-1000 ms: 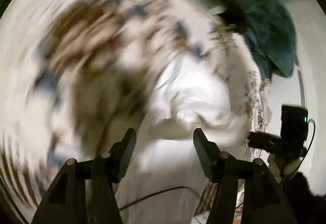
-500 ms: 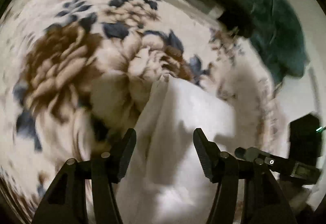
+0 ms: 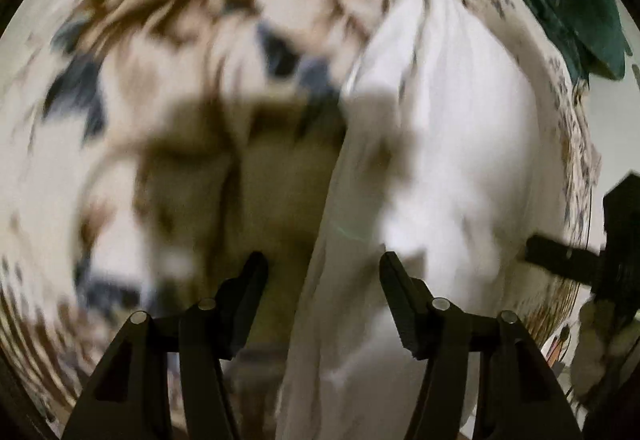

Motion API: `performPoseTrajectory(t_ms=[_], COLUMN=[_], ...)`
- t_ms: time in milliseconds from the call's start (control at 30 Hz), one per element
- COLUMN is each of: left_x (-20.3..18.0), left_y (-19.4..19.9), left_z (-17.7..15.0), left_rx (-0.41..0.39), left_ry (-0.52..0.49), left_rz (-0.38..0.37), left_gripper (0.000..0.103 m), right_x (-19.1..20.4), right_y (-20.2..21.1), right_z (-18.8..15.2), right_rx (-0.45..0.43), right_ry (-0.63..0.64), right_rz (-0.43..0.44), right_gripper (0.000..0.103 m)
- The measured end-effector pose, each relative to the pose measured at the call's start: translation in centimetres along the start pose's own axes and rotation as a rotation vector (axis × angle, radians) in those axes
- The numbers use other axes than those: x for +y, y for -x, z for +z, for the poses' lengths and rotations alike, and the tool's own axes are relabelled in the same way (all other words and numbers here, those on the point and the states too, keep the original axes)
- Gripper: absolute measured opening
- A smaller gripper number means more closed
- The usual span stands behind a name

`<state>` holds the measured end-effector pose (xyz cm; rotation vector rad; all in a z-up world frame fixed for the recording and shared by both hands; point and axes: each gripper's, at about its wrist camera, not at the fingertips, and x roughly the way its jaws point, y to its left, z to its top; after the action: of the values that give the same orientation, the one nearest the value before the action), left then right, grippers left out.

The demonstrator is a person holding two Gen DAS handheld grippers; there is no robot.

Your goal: Fold small clothes

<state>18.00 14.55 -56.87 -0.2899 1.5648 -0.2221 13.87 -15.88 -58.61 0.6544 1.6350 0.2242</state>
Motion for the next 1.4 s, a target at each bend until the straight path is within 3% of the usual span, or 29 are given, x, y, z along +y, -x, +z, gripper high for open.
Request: performPoseTrajectory(t_ms=[100,233,367,500,633,1000,1133,1200,1233,1267,1333,1400], left_x=[0.9,3.4,5.1,4.6,4.0,5.5,6.1,5.9,5.9,6.2,6.1,5.8], left_y=[1.0,3.9,3.2,0.6,-0.3,-1.4,-0.8,-0.2,-0.1,0.4,1.2,2.3], left_z=[-3.0,-7.6,-11.6,-14.1,-15.4,-18.6,-19.1,-19.1,-19.3,-19.5,-19.9,-20.2], left_rx=[0.012,-0.019,0.033,0.109,0.103,0.166,0.119,0.084,0.075,0.063,0.042,0.029], left_ry=[0.029,0.130,0.191,0.166,0.127,0.201,0.249,0.252,0.257,0.268,0.288,0.303], left_rz=[0.010,-0.042,-0.071,-0.096,-0.096,-0.221,-0.270,-0.277,-0.280,-0.289,-0.305,-0.312], left_gripper=[0.056,0.056,0.056,0.056,0.057,0.058,0.054,0.016,0.013,0.008,0.006,0.005], right_x=[-1.0,-2.1,-4.9,-7.0,-8.6,-7.8,-7.8,-7.2,-7.0,-7.2,-7.2,-6.7], right_y=[0.2,2.5,3.8,2.2,0.1,-4.3,-5.0,-5.1,-5.1,-5.2,-5.0,-4.6], right_z=[-1.5,-4.9,-10.0,-14.9,-17.9,-19.5,-19.9,-20.0,-20.0,-20.1,-20.3,-20.5], right_rx=[0.014,-0.005,0.014,0.069,0.104,0.178,0.188,0.181,0.181,0.184,0.176,0.173], right_ry=[-0.033,-0.026,-0.067,-0.112,-0.173,-0.223,-0.237,-0.234,-0.229,-0.227,-0.225,-0.213], right_rz=[0.002,0.019,0.027,0.012,0.033,0.112,0.131,0.143,0.148,0.154,0.167,0.178], right_gripper=[0.064,0.064,0.064,0.064,0.064,0.064,0.063,0.052,0.034,0.025,0.012,0.011])
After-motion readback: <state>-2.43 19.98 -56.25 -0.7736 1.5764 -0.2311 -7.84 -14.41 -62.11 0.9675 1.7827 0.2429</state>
